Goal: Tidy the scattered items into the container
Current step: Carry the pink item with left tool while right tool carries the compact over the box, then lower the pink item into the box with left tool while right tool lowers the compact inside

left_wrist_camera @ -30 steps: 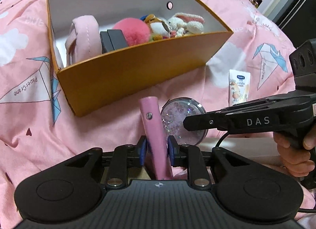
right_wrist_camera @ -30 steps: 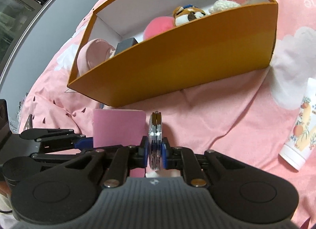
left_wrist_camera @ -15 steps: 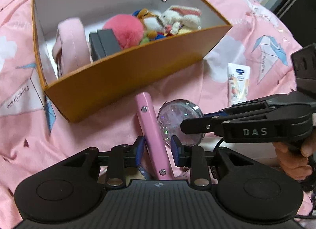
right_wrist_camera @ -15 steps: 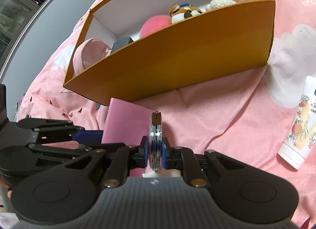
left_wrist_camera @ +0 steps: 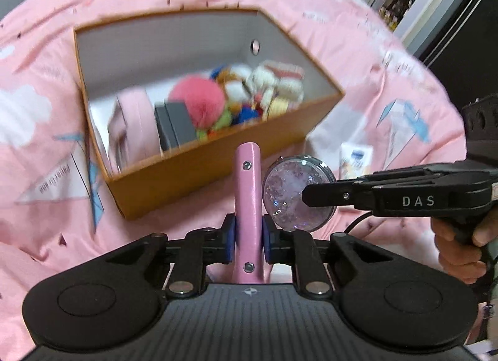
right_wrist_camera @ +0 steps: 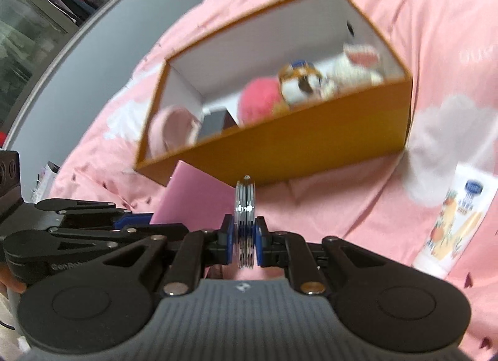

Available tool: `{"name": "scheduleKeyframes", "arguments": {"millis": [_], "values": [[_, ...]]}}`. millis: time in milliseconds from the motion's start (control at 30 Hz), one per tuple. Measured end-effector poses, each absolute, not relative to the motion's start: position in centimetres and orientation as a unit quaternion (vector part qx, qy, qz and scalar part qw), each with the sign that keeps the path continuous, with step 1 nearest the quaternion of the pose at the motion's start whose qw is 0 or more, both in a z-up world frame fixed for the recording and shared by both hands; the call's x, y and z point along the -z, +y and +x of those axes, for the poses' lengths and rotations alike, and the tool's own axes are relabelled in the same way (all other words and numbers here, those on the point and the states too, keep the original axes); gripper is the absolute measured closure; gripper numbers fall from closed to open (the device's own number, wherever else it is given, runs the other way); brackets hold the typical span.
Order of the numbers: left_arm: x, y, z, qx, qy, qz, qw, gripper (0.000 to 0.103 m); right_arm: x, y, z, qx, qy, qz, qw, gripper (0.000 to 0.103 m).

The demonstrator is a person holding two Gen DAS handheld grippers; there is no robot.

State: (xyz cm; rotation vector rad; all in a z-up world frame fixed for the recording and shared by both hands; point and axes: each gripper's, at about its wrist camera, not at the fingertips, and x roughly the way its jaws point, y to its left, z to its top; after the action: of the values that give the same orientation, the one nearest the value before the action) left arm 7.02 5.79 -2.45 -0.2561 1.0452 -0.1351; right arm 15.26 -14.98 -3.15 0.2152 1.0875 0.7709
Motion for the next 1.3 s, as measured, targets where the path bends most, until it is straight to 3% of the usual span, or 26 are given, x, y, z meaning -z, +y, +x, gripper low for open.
{"name": "scheduleKeyframes", "arguments": {"millis": [533,933,1300], "values": [[-5.9,10.8,13.0,0.016,0.401,-0.127,0.907,0.084,-3.9,-10.8,22.3,-0.406,0.417,0.098,0.807,0.088],[-1.5,14.9,21.5,-0.064,0.489,-0.124,0.861,0.084,1.3,-3.3,30.2,-0.398,0.477,0.078,0.780,0.088],[3.1,15.9,23.6,-0.112,0.544,-0.131,0.821,0.084,6.8,0.7,33.1,-0.393,0.544,0.090,0.736,0.088]]}}
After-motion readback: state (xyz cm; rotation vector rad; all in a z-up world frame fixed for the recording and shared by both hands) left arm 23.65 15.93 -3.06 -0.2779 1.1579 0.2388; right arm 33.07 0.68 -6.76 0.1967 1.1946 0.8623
